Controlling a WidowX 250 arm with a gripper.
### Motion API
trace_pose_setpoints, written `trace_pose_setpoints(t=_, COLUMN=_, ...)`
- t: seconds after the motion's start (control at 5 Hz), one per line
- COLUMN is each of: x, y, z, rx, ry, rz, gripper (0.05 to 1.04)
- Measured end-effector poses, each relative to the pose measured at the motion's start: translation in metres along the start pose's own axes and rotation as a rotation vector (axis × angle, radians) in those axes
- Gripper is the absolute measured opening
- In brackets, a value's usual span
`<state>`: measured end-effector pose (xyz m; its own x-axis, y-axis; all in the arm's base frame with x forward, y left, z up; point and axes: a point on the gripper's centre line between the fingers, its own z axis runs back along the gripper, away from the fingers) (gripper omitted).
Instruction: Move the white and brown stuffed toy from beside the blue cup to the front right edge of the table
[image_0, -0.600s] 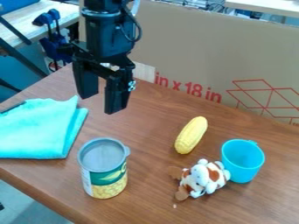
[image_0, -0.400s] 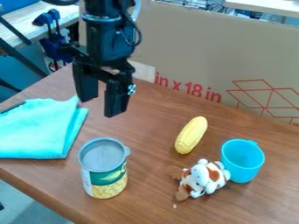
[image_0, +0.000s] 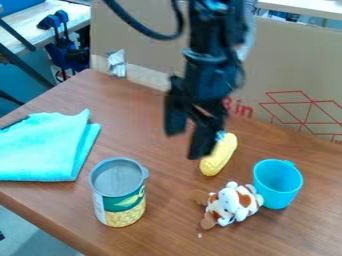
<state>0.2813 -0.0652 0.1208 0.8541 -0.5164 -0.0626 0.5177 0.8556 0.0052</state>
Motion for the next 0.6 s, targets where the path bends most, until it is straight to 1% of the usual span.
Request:
trace_pose_setpoints(t=0.2, x=0.019, y=-0.029, z=-0.007, rx=-0.021, ry=-0.003, rz=-0.134, gripper=1.001)
trace_pose_setpoints(t=0.4, x=0.022, y=-0.042, z=-0.013, rx=-0.035, ry=0.012, rz=-0.176, gripper=1.001)
trace_pose_setpoints(t=0.6, x=0.028, y=-0.044, z=-0.024, rx=-0.051, ry=0.006, rz=-0.228, gripper=1.001)
